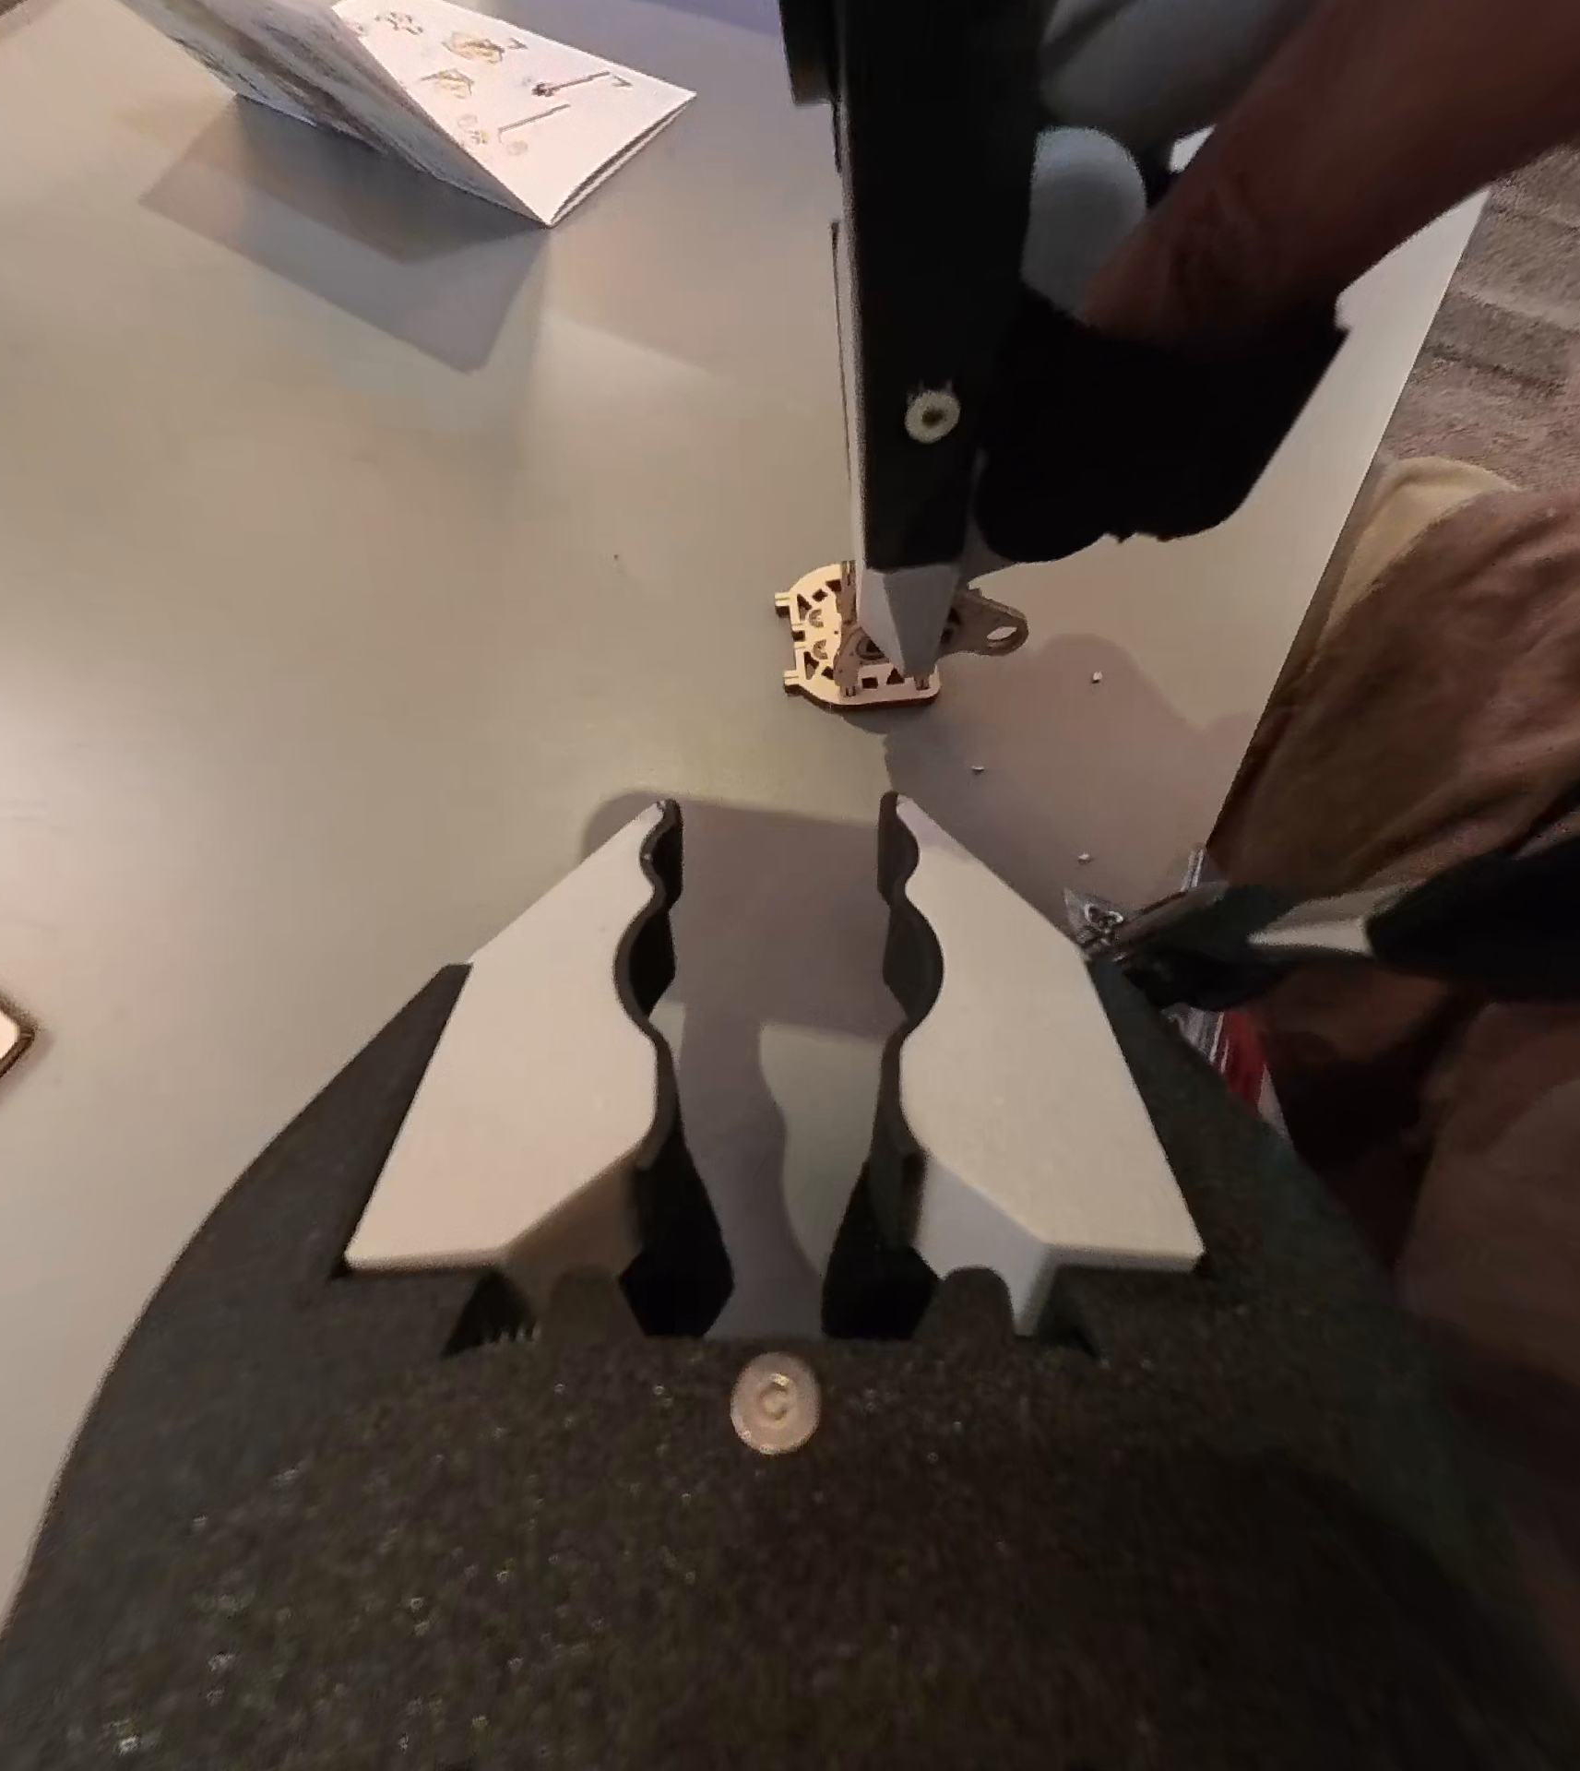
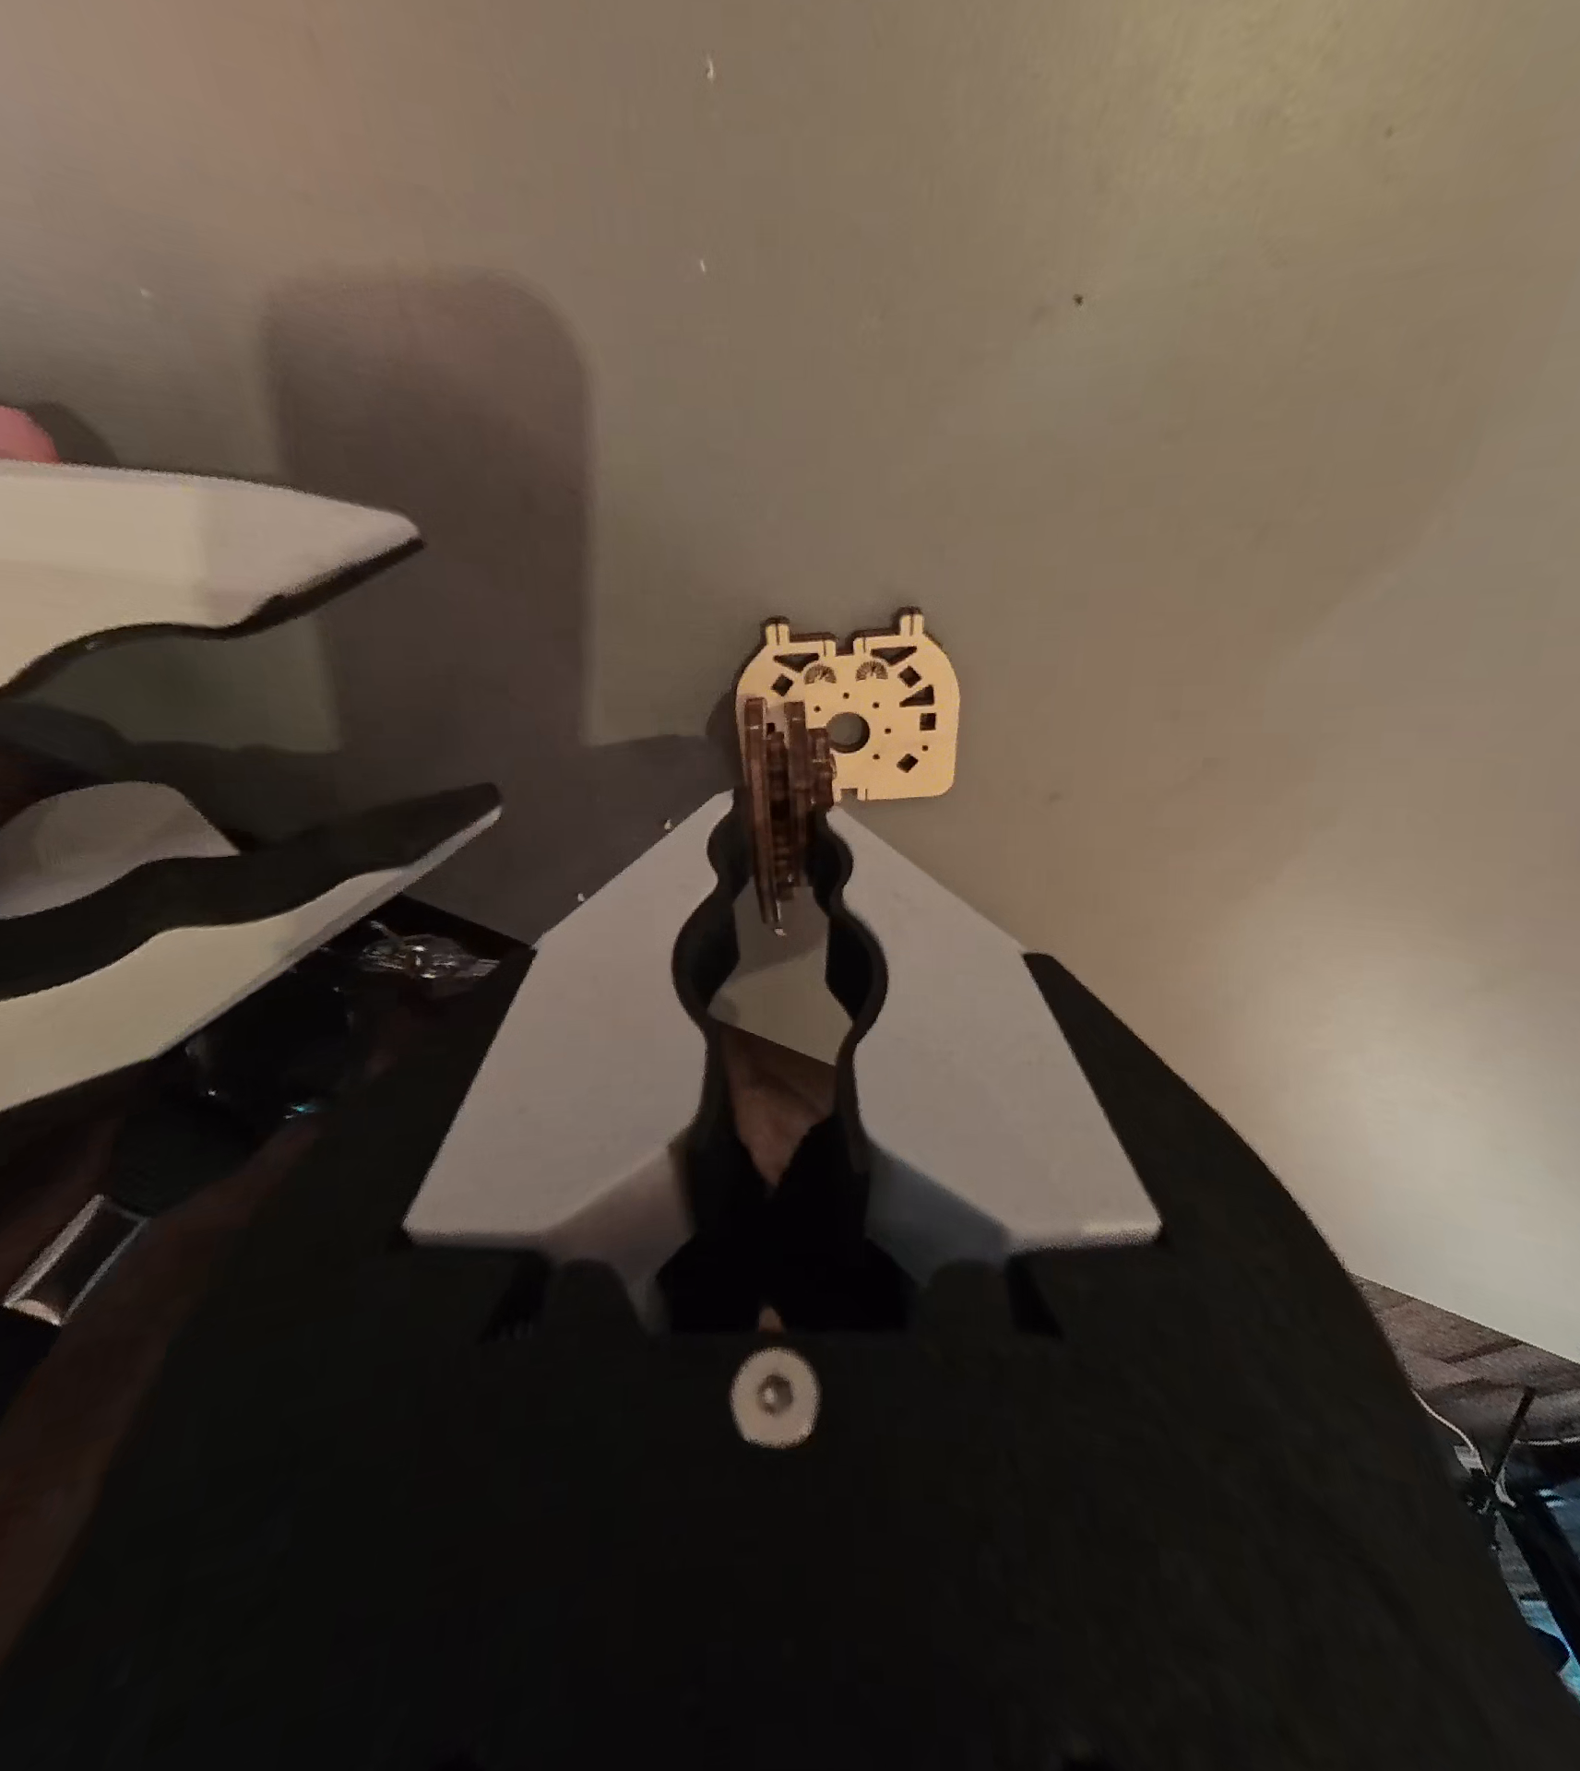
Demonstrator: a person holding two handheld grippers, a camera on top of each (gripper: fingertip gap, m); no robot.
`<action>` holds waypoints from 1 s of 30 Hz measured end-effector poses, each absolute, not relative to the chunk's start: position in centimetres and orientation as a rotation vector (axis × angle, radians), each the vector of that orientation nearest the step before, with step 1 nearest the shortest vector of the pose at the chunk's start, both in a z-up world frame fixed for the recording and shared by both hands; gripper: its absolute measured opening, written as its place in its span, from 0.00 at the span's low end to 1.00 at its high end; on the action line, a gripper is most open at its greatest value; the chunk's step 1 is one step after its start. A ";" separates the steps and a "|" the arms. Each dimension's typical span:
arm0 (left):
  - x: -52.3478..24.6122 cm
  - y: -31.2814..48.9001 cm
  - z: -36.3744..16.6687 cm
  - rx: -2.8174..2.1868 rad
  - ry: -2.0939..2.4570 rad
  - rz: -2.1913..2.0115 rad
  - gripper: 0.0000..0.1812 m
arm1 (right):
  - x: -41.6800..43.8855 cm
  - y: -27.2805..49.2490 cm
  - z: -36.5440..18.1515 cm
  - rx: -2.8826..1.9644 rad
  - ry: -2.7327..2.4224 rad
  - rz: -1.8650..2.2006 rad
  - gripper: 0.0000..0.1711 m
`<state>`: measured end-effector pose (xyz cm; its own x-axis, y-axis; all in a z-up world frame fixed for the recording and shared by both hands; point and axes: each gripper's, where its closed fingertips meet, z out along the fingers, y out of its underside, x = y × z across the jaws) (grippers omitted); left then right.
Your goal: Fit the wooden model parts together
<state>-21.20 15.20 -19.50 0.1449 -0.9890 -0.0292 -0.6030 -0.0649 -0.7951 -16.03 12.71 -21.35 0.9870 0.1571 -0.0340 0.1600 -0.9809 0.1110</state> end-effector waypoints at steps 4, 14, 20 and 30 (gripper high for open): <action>-21.4 15.2 -19.3 -1.766 1.518 -0.742 0.21 | -16.1 12.6 -21.3 3.008 0.230 0.004 0.07; -22.1 15.6 -19.3 -1.762 1.526 -0.716 0.22 | -16.0 12.5 -21.4 2.910 0.201 -0.023 0.07; -22.4 15.0 -19.1 -1.626 1.651 -0.668 0.22 | -16.0 12.5 -21.4 2.928 0.212 -0.010 0.07; -20.3 16.7 -18.9 -1.202 1.919 -0.829 0.20 | -16.0 12.6 -21.4 2.922 0.214 -0.010 0.07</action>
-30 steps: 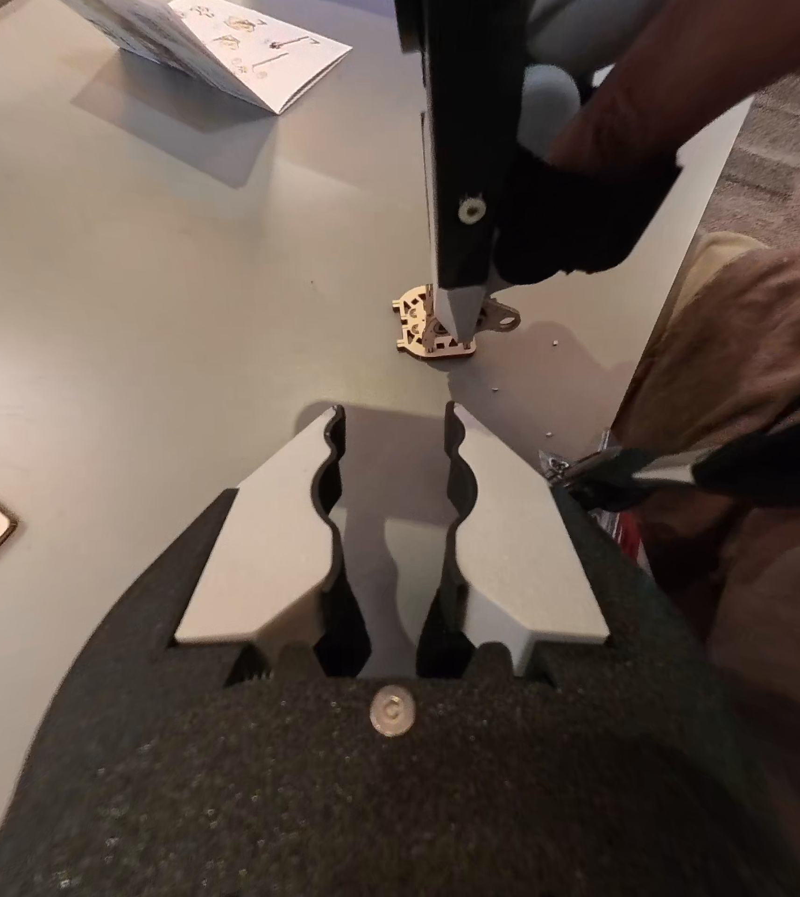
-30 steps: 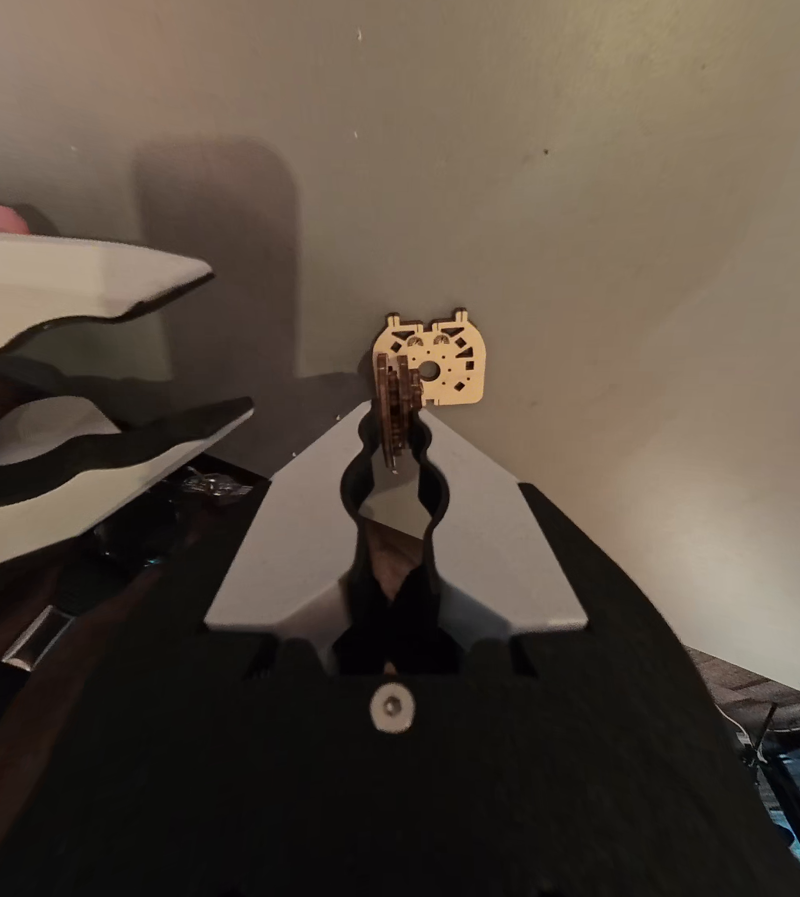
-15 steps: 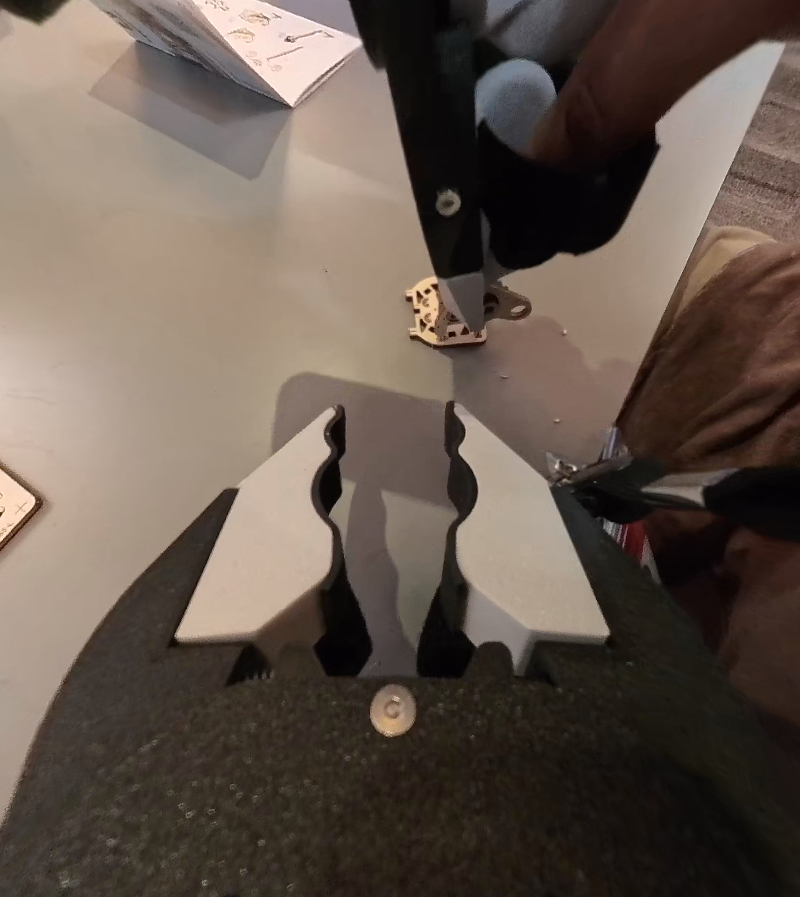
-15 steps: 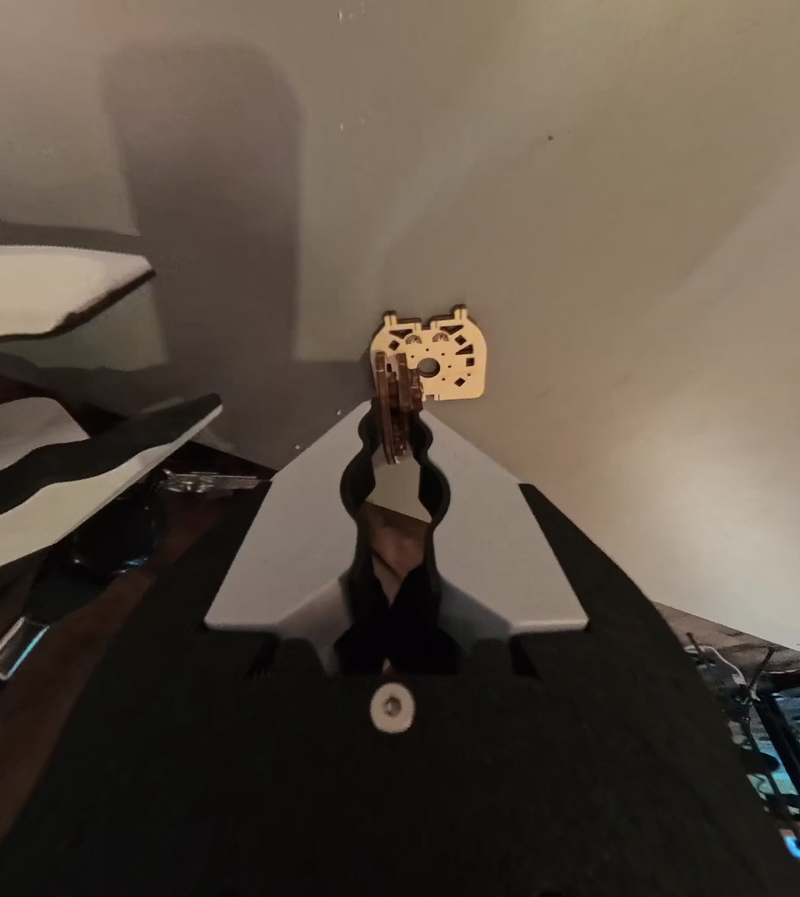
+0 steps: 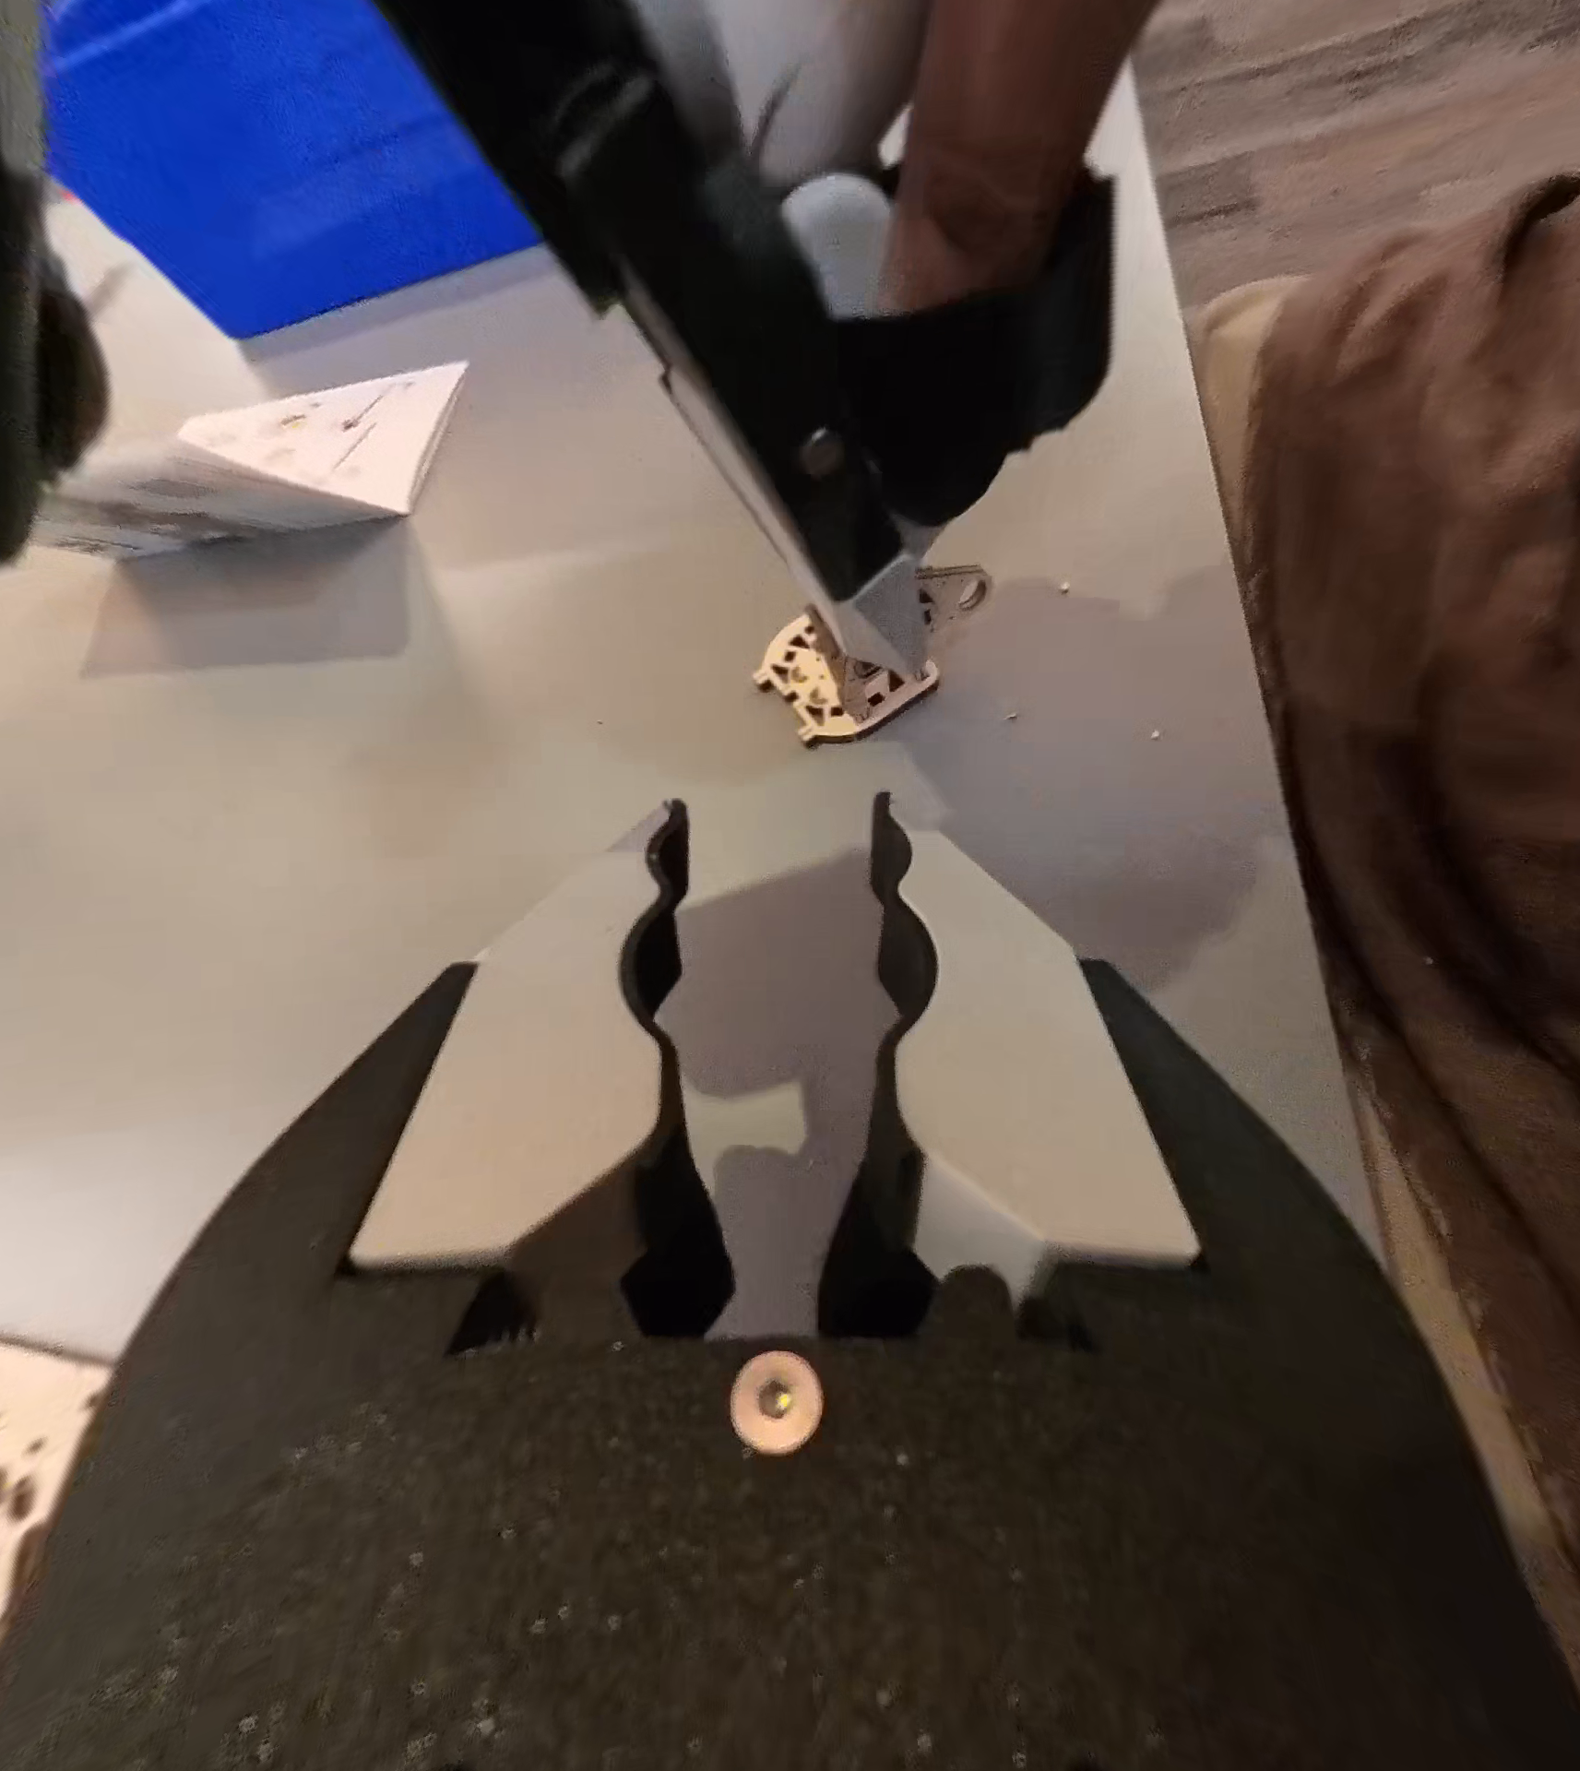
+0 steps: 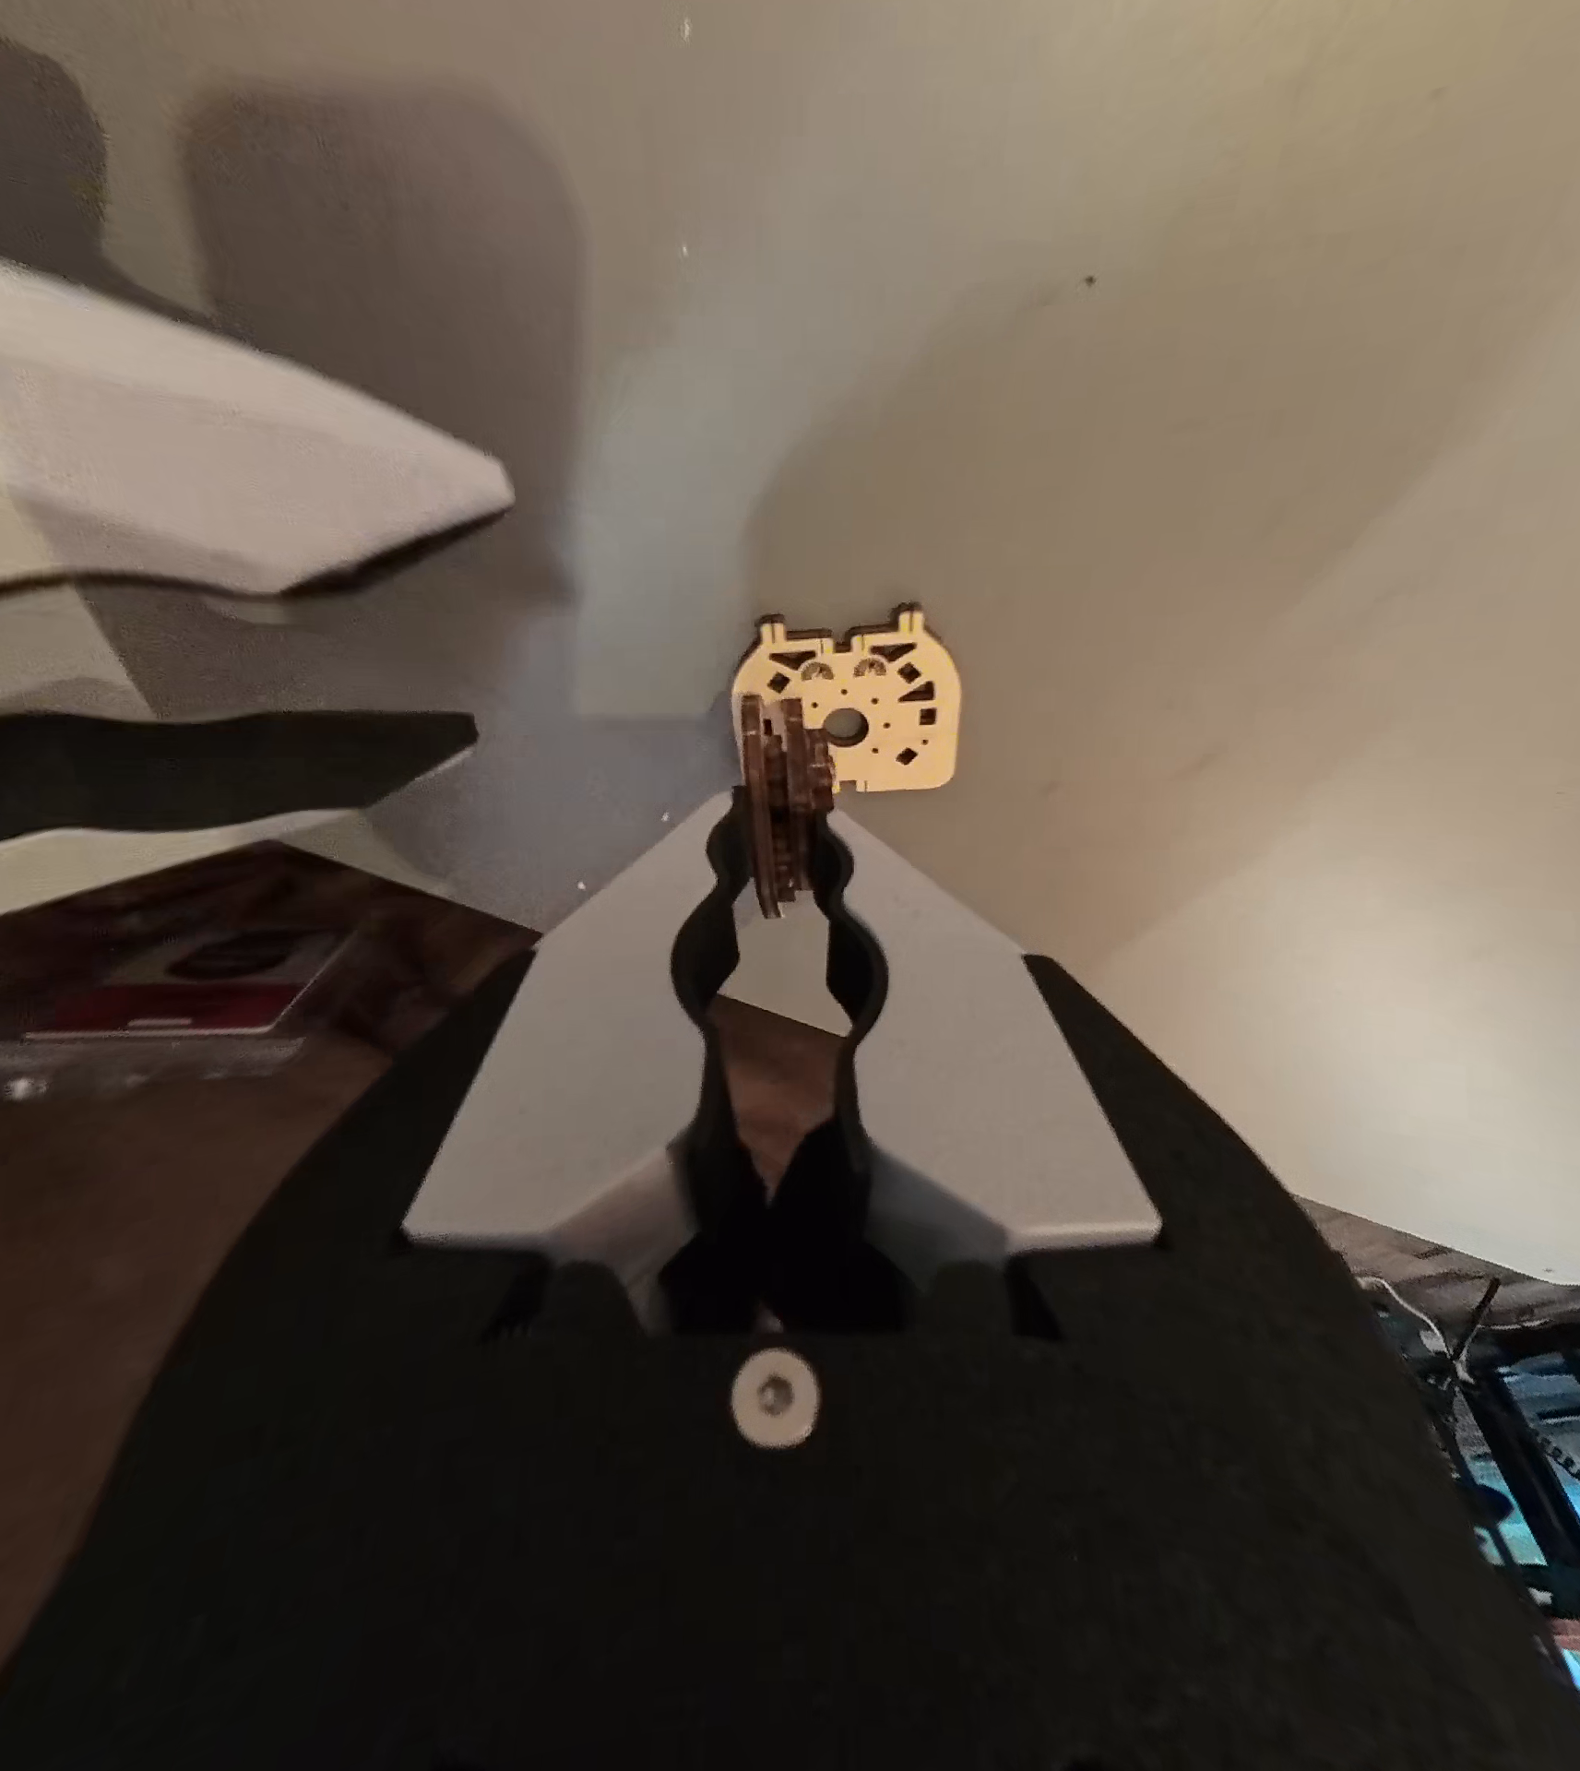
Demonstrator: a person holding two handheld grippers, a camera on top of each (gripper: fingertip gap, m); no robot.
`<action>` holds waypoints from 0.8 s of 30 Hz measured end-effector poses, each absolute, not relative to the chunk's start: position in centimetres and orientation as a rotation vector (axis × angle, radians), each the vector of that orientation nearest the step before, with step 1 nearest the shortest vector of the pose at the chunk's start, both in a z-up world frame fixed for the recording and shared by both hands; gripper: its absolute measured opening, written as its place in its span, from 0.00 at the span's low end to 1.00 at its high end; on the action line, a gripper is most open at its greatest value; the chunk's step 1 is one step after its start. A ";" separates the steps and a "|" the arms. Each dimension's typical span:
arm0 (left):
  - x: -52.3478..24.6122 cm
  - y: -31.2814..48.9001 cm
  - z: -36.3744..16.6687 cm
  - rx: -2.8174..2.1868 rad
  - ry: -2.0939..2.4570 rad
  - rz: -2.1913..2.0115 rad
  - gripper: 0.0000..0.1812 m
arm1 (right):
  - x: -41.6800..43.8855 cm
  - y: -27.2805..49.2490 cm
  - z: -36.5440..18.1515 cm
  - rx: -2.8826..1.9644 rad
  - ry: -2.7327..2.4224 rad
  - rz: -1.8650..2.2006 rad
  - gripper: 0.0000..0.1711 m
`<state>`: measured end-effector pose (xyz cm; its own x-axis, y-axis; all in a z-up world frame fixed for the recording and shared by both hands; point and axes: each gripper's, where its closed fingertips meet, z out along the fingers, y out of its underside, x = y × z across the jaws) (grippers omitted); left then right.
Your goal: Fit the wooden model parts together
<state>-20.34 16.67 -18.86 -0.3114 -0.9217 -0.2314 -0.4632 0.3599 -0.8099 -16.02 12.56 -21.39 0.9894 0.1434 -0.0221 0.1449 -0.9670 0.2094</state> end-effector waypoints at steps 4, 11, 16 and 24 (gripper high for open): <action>-20.6 15.5 -19.0 -1.300 1.835 -0.922 0.27 | -16.0 12.5 -21.4 2.929 0.196 0.038 0.07; -19.8 15.1 -19.0 -1.408 1.698 -0.816 0.26 | -15.9 12.5 -21.5 2.881 0.242 0.056 0.06; -19.9 15.7 -19.0 -1.482 1.661 -0.828 0.24 | -15.9 12.5 -21.5 2.911 0.258 0.079 0.07; -22.6 21.2 -15.2 -1.582 1.442 -0.958 0.22 | -15.9 12.5 -21.6 2.955 0.218 0.077 0.07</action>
